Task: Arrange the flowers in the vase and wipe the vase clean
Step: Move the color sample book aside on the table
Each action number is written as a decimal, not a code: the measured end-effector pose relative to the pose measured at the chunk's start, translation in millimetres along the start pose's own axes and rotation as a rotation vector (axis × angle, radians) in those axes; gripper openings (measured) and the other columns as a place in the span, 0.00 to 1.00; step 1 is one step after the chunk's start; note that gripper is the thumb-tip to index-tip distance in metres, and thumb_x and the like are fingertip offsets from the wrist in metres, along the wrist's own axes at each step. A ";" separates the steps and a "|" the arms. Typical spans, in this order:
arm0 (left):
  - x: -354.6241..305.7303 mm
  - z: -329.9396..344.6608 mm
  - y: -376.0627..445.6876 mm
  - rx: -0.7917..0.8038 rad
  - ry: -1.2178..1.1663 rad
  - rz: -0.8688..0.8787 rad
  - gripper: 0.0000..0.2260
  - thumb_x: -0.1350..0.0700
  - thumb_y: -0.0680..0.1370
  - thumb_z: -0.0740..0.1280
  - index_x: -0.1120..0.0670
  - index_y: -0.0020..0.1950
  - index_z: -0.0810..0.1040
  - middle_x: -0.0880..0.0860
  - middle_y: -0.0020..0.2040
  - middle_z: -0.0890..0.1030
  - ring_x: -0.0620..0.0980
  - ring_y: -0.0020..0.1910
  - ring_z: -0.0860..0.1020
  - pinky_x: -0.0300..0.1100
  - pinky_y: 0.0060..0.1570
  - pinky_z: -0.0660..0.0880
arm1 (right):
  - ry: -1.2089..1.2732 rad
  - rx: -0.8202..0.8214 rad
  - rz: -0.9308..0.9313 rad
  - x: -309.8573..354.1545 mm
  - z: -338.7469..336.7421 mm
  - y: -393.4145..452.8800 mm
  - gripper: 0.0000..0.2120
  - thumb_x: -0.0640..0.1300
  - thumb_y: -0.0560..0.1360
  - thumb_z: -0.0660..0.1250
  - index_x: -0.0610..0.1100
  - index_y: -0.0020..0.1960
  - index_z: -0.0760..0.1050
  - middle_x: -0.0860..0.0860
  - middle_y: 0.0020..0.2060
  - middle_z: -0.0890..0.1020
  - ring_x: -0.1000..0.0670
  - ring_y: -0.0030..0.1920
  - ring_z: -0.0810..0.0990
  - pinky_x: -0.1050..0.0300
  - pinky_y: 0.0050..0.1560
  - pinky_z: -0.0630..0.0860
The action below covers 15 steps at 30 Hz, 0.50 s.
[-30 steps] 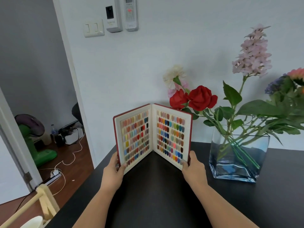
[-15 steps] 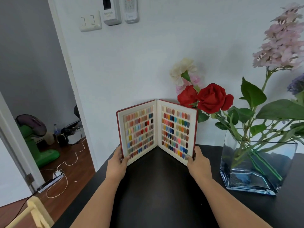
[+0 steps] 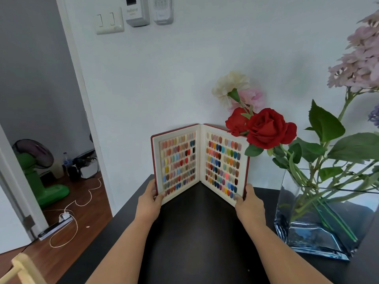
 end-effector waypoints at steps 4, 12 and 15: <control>-1.8 6.7 1.3 0.021 0.006 -0.012 0.25 0.57 0.82 0.65 0.45 0.77 0.62 0.53 0.67 0.79 0.55 0.65 0.79 0.55 0.65 0.76 | -0.005 -0.027 0.019 -4.2 -5.8 2.9 0.19 0.48 0.79 0.64 0.52 0.67 0.63 0.48 0.58 0.79 0.46 0.53 0.81 0.49 0.44 0.81; -4.3 11.6 -14.3 0.011 0.066 -0.024 0.32 0.60 0.81 0.66 0.42 0.81 0.56 0.53 0.70 0.76 0.55 0.69 0.76 0.58 0.67 0.74 | 0.097 -0.065 0.089 -16.2 -17.9 -5.4 0.19 0.46 0.80 0.62 0.48 0.69 0.61 0.44 0.60 0.79 0.43 0.54 0.81 0.48 0.46 0.80; -19.1 4.9 -33.9 -0.105 0.078 0.024 0.36 0.58 0.78 0.70 0.44 0.81 0.55 0.54 0.76 0.68 0.56 0.74 0.69 0.60 0.69 0.70 | 0.240 -0.025 0.115 -16.6 -20.7 -23.9 0.27 0.45 0.78 0.65 0.47 0.73 0.57 0.44 0.66 0.73 0.44 0.59 0.78 0.53 0.49 0.77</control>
Point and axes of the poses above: each hand's wrist, its own y-axis towards the middle knuckle, its own z-axis out of the palm, x = y × z, the point moved 9 cm from there along y, towards the middle knuckle
